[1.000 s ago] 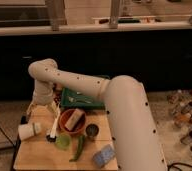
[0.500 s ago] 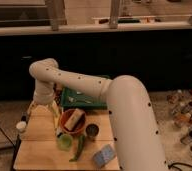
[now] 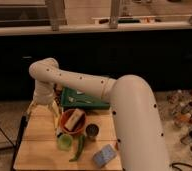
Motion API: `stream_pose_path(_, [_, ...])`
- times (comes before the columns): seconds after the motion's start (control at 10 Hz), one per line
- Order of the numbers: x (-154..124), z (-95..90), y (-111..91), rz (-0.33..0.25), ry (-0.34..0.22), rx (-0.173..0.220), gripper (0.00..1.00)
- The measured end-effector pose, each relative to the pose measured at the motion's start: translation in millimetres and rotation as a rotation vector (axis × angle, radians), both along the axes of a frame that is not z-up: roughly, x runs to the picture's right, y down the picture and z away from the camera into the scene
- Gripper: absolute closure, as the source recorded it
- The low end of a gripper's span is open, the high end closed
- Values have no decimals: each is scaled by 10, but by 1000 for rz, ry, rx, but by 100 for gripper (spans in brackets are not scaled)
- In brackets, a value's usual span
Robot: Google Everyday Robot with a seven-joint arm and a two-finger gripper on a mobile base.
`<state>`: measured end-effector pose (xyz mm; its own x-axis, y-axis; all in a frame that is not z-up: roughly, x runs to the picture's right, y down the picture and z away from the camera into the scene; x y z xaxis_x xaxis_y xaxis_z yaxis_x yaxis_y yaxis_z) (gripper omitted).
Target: Place brush in paper cup
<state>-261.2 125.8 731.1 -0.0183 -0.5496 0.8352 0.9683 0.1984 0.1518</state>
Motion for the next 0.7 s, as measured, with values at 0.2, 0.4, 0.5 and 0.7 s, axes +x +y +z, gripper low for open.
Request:
stream_pose_path(0.2, [0,-19,-13,1,-2,9,20])
stream_pose_path(0.4, [3,-41,-24,5,-4,18,20])
stream_pose_path(0.5, [7,-49,-25,7,-4,21,20])
stream_pose_path(0.7, [10,-69,-28,11,-4,28,20])
